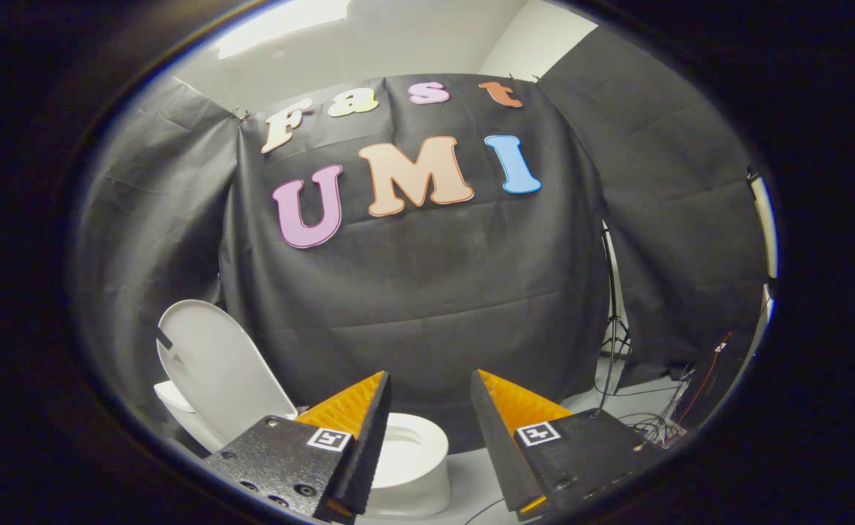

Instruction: Open the toilet lid.

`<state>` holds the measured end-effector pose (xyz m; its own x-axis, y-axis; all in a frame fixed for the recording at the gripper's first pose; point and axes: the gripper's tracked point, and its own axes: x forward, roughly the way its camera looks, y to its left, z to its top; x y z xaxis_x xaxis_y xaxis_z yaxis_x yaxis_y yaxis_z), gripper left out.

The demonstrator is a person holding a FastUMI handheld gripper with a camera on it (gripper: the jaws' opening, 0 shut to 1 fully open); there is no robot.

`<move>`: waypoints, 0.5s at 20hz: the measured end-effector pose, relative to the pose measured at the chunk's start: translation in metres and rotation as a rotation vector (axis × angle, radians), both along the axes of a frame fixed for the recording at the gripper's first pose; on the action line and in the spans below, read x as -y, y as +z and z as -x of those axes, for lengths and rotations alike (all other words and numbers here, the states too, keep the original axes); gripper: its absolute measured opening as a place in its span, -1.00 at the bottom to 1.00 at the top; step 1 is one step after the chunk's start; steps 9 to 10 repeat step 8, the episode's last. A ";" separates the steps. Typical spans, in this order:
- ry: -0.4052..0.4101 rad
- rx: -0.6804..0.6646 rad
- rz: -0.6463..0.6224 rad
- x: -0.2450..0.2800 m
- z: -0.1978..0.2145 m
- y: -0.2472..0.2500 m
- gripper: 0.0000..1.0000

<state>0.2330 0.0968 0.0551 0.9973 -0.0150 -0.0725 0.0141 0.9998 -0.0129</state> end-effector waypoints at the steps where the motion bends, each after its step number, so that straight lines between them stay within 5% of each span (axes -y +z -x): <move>1: 0.007 -0.005 0.001 -0.002 0.000 -0.001 0.36; 10: 0.023 -0.013 -0.011 -0.003 -0.004 -0.002 0.36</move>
